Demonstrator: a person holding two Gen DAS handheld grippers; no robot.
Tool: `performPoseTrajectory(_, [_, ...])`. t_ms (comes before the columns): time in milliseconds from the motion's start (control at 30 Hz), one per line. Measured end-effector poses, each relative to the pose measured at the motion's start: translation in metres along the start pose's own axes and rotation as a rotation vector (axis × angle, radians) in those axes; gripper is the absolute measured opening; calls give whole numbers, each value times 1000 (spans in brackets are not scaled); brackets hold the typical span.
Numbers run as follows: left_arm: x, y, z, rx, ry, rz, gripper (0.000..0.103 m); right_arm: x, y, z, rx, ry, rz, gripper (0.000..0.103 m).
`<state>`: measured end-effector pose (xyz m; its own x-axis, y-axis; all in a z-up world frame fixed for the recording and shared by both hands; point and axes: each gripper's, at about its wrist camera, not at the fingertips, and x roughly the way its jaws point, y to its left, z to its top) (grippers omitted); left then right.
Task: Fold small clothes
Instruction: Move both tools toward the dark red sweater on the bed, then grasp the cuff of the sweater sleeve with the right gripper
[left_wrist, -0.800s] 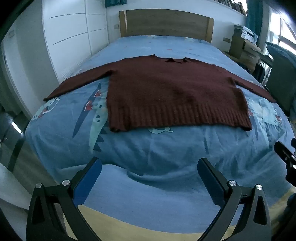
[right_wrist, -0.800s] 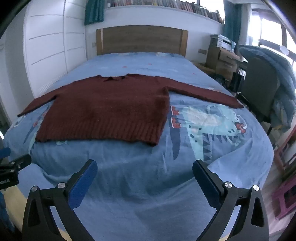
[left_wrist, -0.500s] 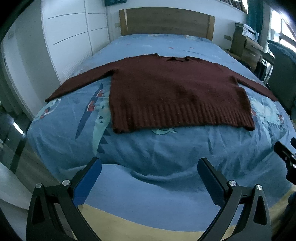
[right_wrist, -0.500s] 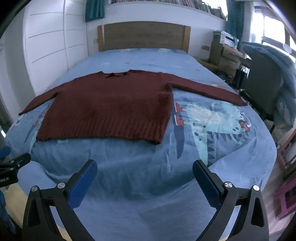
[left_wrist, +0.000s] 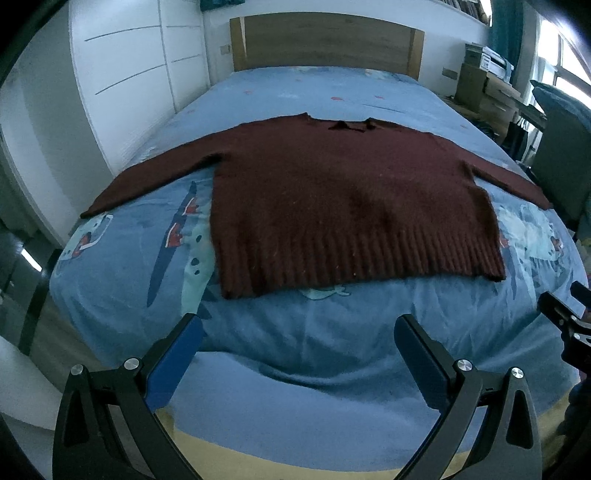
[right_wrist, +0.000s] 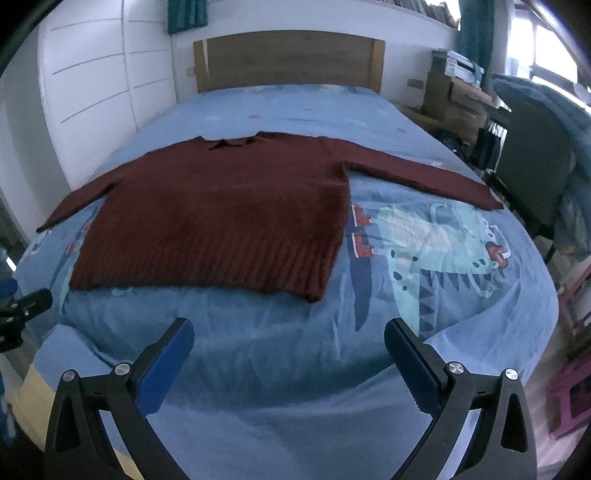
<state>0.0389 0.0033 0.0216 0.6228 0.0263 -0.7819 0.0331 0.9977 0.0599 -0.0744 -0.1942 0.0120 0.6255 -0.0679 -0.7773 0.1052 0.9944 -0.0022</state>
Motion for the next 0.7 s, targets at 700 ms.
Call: performPoseTrajectory(700, [29, 26, 54, -90, 40, 133, 102, 65, -78, 68, 154, 27, -15, 103])
